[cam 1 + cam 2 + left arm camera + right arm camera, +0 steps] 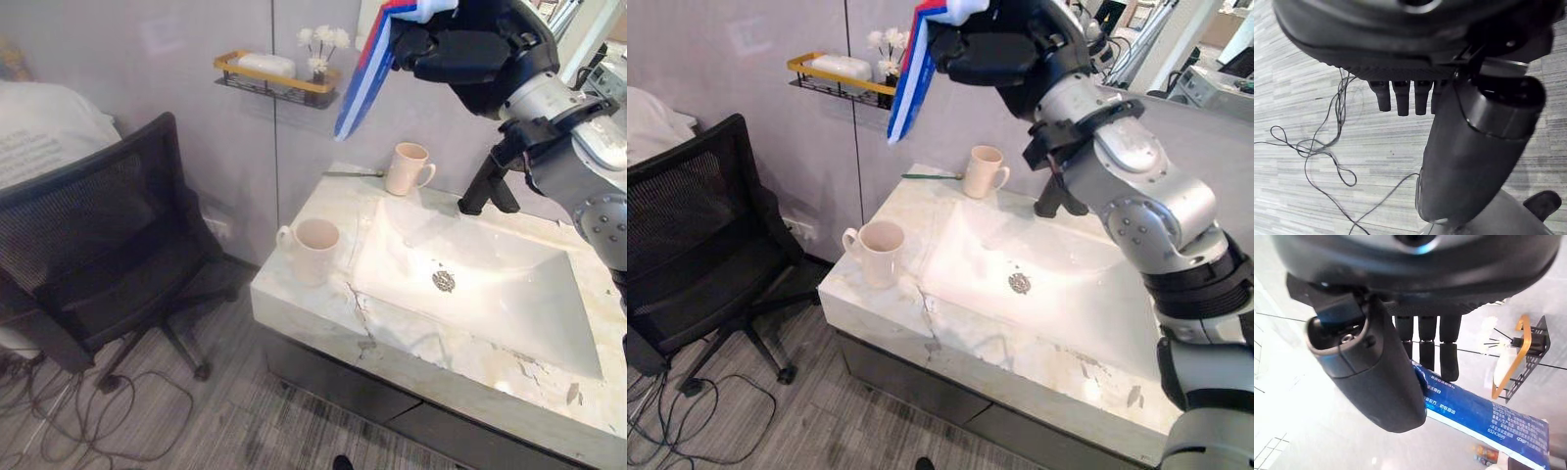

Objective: Organize the bathroom.

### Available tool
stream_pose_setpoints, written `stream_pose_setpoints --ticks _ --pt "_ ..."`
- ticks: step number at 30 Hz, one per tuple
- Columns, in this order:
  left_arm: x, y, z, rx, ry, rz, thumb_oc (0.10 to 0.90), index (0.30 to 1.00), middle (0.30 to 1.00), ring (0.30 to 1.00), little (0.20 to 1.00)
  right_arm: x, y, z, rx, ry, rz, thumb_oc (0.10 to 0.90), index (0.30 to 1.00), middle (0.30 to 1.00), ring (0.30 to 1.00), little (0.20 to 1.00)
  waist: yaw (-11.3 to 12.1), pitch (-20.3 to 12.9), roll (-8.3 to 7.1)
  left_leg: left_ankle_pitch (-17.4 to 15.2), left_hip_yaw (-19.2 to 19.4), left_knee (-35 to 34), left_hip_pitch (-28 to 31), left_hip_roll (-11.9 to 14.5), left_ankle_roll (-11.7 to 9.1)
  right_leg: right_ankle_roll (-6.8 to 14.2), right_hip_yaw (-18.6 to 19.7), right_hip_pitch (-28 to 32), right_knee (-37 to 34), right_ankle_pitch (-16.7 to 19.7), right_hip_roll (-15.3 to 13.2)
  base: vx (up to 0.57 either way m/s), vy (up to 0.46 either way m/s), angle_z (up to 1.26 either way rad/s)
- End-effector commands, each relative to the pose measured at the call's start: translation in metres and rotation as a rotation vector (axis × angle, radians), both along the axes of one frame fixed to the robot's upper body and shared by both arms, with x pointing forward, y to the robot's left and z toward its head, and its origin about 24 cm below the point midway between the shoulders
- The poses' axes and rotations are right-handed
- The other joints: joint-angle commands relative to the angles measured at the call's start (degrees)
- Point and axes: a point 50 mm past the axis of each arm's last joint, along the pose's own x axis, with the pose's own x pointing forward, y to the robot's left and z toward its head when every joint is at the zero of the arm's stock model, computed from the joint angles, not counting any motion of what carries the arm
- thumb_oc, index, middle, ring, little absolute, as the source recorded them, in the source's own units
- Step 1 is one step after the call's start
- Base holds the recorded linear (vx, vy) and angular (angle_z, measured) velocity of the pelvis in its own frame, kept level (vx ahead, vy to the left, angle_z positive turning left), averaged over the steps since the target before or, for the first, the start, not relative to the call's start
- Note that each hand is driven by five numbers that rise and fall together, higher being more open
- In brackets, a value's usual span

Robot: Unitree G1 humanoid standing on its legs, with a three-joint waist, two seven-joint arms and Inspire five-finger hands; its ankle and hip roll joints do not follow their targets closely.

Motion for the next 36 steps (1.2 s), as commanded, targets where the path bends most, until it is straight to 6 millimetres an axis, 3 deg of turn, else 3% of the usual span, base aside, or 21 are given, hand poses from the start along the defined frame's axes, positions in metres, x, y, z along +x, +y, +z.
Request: stream_pose_setpoints --ticks 1,18,36 --pt "-0.031 0.034 0.009 0.128 0.133 0.003 0.800 0.900 0.900 0.900 0.900 -0.026 -0.007 0.048 0.198 -0.215 0.102 0.400 0.300 0.300 0.300 0.300 0.9 -5.0 -1.01 -6.5 -3.2 8.4 -4.0 -1.2 0.3 4.4 -1.6 -2.7 7.8 -5.2 -0.5 0.00 0.071 -0.10" --pt "-0.034 0.026 0.005 0.123 0.132 0.000 0.800 0.900 0.900 0.900 0.900 -0.019 -0.016 0.018 0.186 -0.091 0.105 0.400 0.300 0.300 0.300 0.300 0.3 -3.3 -2.04 -7.5 -1.3 11.2 -6.4 -0.8 0.8 4.4 -0.3 -4.5 8.5 -5.0 -0.6 0.01 0.030 -0.04" --pt "-0.063 0.027 0.003 0.139 0.171 0.019 0.800 0.900 0.900 0.900 0.900 -0.013 -0.036 0.006 0.255 -0.088 0.032 0.400 0.300 0.300 0.300 0.300 1.7 -0.9 -2.58 -6.8 -2.5 10.8 -7.8 -0.8 0.6 4.2 -0.3 -5.7 7.7 -4.2 -0.2 0.04 -0.040 0.03"
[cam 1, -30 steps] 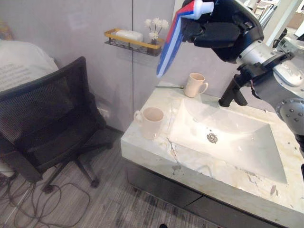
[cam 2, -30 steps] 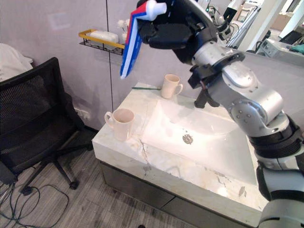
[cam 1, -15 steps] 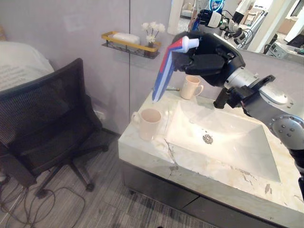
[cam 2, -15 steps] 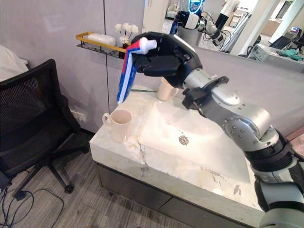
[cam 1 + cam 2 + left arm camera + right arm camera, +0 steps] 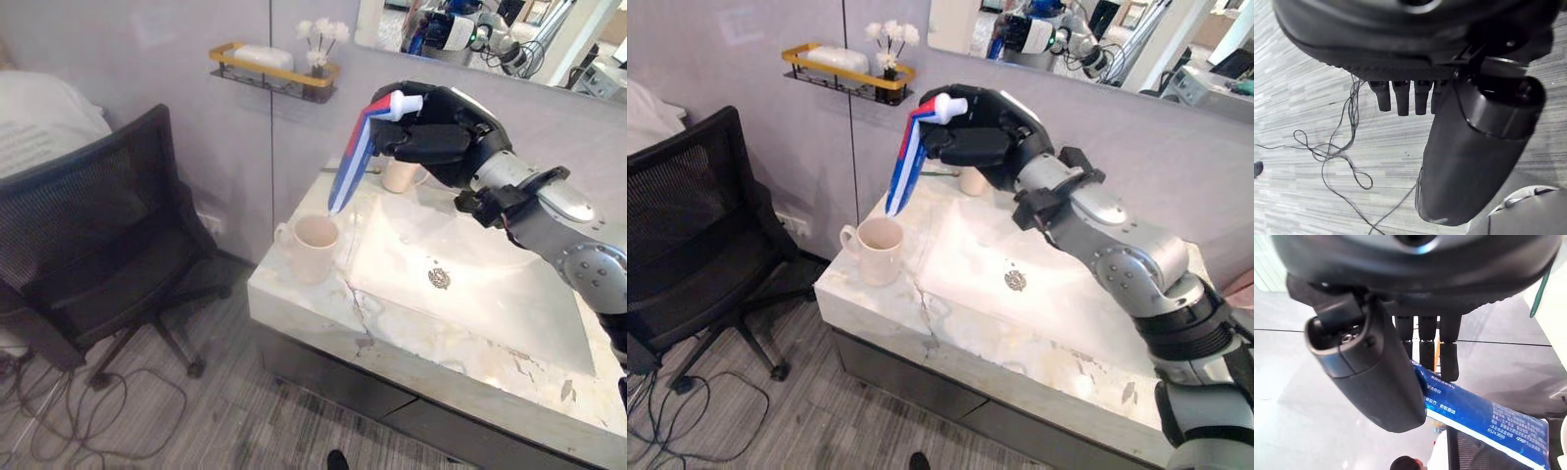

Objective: Organize the bathroom.

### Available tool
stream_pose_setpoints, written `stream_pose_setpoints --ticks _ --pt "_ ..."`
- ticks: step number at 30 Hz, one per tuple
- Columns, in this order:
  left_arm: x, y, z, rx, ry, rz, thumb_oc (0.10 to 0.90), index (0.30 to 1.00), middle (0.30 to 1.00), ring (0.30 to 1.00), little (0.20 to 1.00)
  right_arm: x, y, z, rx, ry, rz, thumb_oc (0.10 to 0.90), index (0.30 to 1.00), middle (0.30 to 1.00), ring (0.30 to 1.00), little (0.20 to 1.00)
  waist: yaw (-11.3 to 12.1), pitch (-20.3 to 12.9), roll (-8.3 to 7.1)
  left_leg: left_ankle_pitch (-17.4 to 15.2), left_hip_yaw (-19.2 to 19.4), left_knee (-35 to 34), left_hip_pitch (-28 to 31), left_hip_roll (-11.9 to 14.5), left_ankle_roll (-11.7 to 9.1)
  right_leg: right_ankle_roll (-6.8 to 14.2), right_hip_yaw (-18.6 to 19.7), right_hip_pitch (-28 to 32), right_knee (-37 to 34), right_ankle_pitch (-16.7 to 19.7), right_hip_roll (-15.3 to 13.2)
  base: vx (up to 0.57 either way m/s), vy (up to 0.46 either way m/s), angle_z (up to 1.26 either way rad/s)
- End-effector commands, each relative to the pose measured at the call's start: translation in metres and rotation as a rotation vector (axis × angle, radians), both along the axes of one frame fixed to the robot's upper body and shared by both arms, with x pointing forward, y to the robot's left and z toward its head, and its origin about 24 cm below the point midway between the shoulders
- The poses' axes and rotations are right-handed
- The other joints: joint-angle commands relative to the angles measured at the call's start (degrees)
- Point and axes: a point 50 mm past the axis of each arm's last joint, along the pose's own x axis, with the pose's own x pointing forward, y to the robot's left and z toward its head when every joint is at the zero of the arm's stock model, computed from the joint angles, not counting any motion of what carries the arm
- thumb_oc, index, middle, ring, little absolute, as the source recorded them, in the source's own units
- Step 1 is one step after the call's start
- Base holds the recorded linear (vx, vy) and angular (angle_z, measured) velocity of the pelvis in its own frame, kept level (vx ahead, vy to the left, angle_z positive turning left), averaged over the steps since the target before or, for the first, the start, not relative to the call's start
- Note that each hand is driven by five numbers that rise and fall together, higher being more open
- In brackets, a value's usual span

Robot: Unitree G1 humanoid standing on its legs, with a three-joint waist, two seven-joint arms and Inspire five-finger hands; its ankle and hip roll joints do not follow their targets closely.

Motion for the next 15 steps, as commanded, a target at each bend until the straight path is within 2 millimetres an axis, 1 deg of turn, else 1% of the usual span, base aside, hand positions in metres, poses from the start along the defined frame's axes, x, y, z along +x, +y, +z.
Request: stream_pose_setpoints --ticks 1,6,15 --pt "-0.035 0.025 0.007 0.099 0.120 0.038 0.800 0.900 0.900 0.900 0.900 -0.020 -0.031 0.072 0.250 -0.370 -0.071 0.400 0.300 0.300 0.300 0.300 1.6 -0.7 -2.15 -7.0 -3.2 10.8 -5.1 -0.8 0.5 4.1 -1.0 -2.9 8.0 -4.7 -0.2 0.03 -0.021 0.07" --pt "-0.041 0.026 0.007 0.101 0.121 0.031 0.800 0.900 0.900 0.900 0.900 -0.021 -0.034 0.078 0.272 -0.397 -0.095 0.400 0.300 0.300 0.300 0.300 2.2 -0.2 -2.55 -7.0 -3.6 11.1 -5.5 -0.8 0.4 3.9 -1.3 -3.0 8.1 -4.8 -0.2 0.03 -0.024 0.10" --pt "-0.041 0.028 0.007 0.106 0.116 0.010 0.800 0.900 0.900 0.900 0.900 -0.025 -0.035 0.085 0.290 -0.428 -0.116 0.400 0.300 0.300 0.300 0.300 2.7 0.7 -3.04 -7.0 -4.0 11.7 -6.1 -0.6 0.4 3.7 -1.7 -3.1 8.4 -4.9 -0.1 0.01 -0.005 0.10"
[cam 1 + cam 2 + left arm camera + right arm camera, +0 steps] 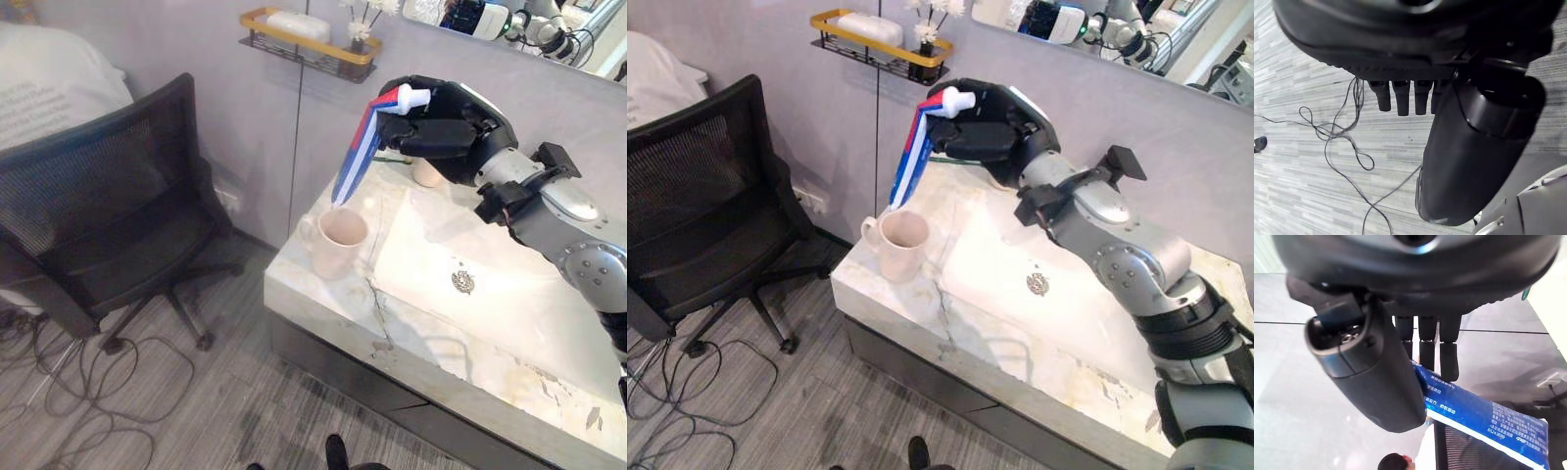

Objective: Organize the bathroom.

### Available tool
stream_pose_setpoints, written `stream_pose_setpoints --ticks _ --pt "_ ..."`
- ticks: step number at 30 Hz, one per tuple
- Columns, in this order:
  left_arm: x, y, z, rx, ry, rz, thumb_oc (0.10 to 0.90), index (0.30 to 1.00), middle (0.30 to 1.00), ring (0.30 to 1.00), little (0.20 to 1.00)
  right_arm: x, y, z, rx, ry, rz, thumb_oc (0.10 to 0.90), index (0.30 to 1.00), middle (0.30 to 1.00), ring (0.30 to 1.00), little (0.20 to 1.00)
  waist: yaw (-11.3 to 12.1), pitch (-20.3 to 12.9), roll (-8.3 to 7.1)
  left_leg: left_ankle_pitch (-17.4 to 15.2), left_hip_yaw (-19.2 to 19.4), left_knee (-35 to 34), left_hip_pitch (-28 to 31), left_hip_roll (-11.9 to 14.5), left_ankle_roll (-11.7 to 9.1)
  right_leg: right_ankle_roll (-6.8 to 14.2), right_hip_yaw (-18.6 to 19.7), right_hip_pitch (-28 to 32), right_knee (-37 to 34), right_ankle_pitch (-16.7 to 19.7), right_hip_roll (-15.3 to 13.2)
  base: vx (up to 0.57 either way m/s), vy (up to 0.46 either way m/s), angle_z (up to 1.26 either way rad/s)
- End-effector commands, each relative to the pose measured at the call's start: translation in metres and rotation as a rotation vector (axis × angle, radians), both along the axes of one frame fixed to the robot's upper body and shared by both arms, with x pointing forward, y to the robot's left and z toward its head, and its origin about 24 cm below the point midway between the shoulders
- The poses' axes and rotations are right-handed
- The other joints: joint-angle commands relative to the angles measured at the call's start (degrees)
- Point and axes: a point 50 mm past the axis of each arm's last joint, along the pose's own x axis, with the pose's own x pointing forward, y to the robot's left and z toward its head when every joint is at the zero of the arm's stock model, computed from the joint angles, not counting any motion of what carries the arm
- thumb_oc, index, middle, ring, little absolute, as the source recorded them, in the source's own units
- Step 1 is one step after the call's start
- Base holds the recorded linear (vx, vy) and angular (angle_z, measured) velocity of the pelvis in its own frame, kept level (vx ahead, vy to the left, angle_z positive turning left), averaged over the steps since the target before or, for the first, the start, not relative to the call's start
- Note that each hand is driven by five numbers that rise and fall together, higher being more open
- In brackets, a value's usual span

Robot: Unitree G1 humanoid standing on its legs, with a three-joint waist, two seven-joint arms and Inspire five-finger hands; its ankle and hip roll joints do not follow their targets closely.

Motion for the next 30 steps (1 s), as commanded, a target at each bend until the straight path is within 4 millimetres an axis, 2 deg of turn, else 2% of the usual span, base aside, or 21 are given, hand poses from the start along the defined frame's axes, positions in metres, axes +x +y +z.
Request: stream_pose_setpoints --ticks 1,21,30 --pt "-0.042 0.029 0.008 0.107 0.162 0.004 0.800 0.900 0.900 0.900 0.900 -0.026 -0.033 0.082 0.257 -0.419 -0.078 0.400 0.300 0.300 0.300 0.300 0.7 -2.4 -1.73 -7.1 -1.3 11.2 -4.7 -0.7 0.4 3.8 1.1 -3.4 8.8 -4.9 0.0 0.00 0.000 0.00" --pt "-0.030 0.025 0.007 0.083 0.146 -0.020 0.800 0.900 0.900 0.900 0.900 -0.029 -0.037 0.079 0.221 -0.409 -0.072 0.400 0.300 0.300 0.300 0.300 -0.6 -2.3 -2.09 -7.9 -0.2 12.2 -4.2 -0.8 0.5 3.9 2.5 -2.9 8.5 -4.6 0.2 -0.01 0.016 0.00" --pt "-0.025 0.024 0.007 0.079 0.136 -0.023 0.800 0.900 0.900 0.900 0.900 -0.029 -0.034 0.076 0.215 -0.398 -0.040 0.400 0.300 0.300 0.300 0.300 -0.8 -1.8 -2.86 -7.8 0.4 11.9 -4.2 -0.6 0.8 4.2 2.7 -3.1 8.2 -4.1 0.3 -0.02 0.033 0.00"
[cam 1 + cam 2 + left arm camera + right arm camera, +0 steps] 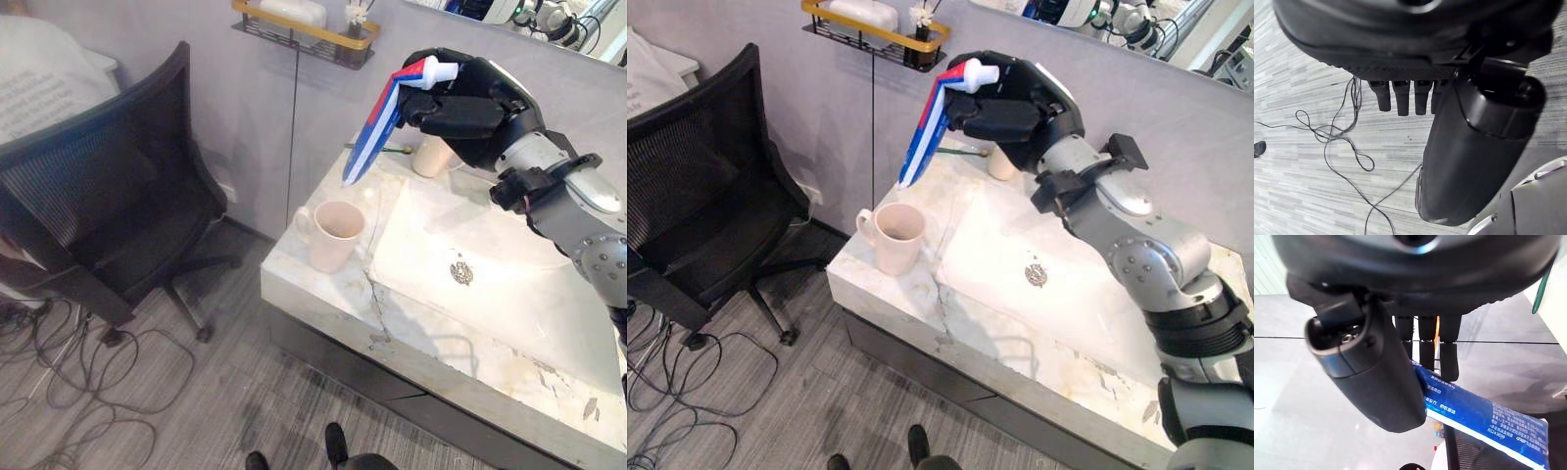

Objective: Organize the bathroom.

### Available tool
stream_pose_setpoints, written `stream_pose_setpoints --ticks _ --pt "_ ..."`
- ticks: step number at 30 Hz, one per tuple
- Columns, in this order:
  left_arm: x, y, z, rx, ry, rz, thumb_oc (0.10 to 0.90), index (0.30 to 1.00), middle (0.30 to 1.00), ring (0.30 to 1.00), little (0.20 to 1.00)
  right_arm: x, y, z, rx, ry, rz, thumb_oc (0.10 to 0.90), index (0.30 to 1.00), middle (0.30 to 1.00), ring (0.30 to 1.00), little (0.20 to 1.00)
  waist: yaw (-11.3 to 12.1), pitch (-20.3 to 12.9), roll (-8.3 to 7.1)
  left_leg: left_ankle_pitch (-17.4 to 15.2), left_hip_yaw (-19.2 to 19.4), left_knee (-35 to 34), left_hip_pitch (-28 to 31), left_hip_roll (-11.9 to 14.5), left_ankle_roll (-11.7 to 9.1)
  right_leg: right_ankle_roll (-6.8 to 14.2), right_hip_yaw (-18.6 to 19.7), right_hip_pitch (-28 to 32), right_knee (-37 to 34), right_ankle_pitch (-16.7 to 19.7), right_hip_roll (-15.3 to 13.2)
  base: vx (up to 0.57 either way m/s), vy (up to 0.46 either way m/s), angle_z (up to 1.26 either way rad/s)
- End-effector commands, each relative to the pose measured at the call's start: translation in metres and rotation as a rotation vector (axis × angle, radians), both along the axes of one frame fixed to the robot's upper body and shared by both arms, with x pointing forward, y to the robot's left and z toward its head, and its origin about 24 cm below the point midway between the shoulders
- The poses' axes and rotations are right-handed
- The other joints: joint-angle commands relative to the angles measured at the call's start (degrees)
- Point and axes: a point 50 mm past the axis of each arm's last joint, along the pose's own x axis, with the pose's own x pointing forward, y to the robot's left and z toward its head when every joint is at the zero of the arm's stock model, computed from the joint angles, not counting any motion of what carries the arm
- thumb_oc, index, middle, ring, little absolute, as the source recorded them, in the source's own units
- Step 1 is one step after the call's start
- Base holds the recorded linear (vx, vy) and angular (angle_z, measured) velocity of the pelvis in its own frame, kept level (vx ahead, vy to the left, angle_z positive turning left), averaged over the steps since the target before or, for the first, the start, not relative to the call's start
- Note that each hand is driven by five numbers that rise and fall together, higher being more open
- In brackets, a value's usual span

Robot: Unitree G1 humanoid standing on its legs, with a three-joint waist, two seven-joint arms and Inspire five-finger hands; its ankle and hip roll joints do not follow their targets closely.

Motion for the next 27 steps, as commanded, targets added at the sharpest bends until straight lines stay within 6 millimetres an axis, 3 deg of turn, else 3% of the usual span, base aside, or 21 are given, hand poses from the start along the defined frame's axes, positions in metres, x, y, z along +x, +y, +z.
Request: stream_pose_setpoints --ticks 1,27 --pt "-0.034 0.027 0.007 0.098 0.162 -0.003 0.800 0.900 0.900 0.900 0.900 -0.026 -0.021 0.060 0.177 -0.335 -0.022 0.400 0.300 0.300 0.300 0.300 0.1 -4.1 -2.93 -7.9 0.4 11.5 -4.6 -0.5 0.8 4.2 2.5 -3.8 8.1 -4.0 0.4 0.00 0.000 0.00" --pt "-0.017 0.024 0.008 0.092 0.122 -0.023 0.800 0.900 0.900 0.900 0.900 -0.034 -0.016 0.056 0.161 -0.363 0.011 0.400 0.300 0.300 0.300 0.300 -0.9 -2.6 -3.19 -8.5 1.6 12.5 -5.2 -0.4 1.2 4.3 3.4 -4.5 8.0 -3.5 0.4 -0.01 0.021 -0.01"
